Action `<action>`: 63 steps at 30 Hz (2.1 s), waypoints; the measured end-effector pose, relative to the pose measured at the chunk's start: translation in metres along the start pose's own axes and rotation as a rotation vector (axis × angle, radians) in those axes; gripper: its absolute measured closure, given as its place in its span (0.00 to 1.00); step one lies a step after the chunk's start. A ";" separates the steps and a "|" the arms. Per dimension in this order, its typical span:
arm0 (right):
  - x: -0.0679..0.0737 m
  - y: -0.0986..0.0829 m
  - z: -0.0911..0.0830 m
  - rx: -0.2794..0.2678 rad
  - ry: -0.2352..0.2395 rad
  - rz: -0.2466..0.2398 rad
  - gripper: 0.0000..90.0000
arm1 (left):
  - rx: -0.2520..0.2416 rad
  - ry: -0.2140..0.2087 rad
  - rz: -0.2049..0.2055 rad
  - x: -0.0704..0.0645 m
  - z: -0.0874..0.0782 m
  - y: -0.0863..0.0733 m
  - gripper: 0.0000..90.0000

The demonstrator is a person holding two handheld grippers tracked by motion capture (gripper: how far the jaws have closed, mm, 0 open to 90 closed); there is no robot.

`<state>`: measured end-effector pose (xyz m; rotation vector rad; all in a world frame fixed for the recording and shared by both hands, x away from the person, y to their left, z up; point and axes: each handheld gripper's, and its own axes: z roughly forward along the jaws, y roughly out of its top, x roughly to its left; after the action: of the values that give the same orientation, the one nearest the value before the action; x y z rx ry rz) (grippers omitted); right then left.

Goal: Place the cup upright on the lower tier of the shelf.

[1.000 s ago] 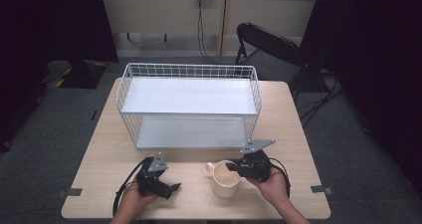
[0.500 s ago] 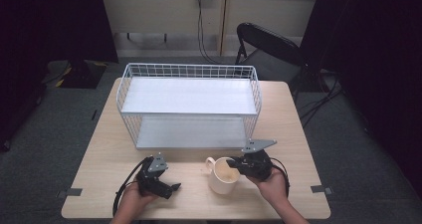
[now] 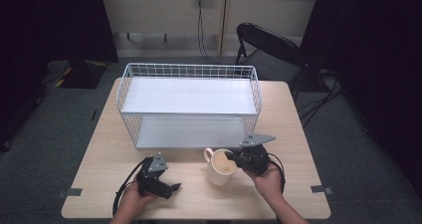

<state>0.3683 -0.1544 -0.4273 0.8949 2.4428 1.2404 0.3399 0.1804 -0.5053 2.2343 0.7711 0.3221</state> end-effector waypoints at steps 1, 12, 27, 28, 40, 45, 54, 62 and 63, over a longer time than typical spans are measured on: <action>0.000 0.001 0.001 0.005 -0.007 -0.002 0.91 | -0.001 -0.001 0.000 0.000 0.000 0.000 0.01; -0.001 0.012 0.008 0.012 -0.038 -0.015 0.91 | 0.001 -0.003 -0.006 0.000 0.000 0.000 0.00; -0.004 0.023 0.011 -0.009 -0.080 0.000 0.91 | 0.002 0.001 -0.011 0.000 0.000 0.000 0.00; -0.005 0.023 0.012 -0.011 -0.082 0.003 0.91 | 0.002 0.002 -0.011 0.000 0.000 0.000 0.00; -0.008 0.027 0.016 -0.029 -0.136 0.000 0.91 | 0.002 0.002 -0.011 0.000 0.000 0.000 0.00; -0.009 0.031 0.018 -0.032 -0.151 0.003 0.91 | 0.002 0.002 -0.011 0.000 0.000 0.000 0.00; -0.012 0.033 0.023 -0.051 -0.178 0.019 0.91 | 0.002 0.002 -0.011 0.000 0.000 0.000 0.00; -0.015 0.032 0.027 -0.059 -0.219 0.026 0.91 | 0.002 0.002 -0.011 0.000 0.000 0.000 0.00; -0.016 0.032 0.028 -0.062 -0.226 0.028 0.91 | 0.002 0.002 -0.011 0.000 0.000 0.000 0.00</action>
<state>0.4067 -0.1322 -0.4195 0.9964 2.2116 1.1483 0.3396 0.1803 -0.5054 2.2309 0.7850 0.3181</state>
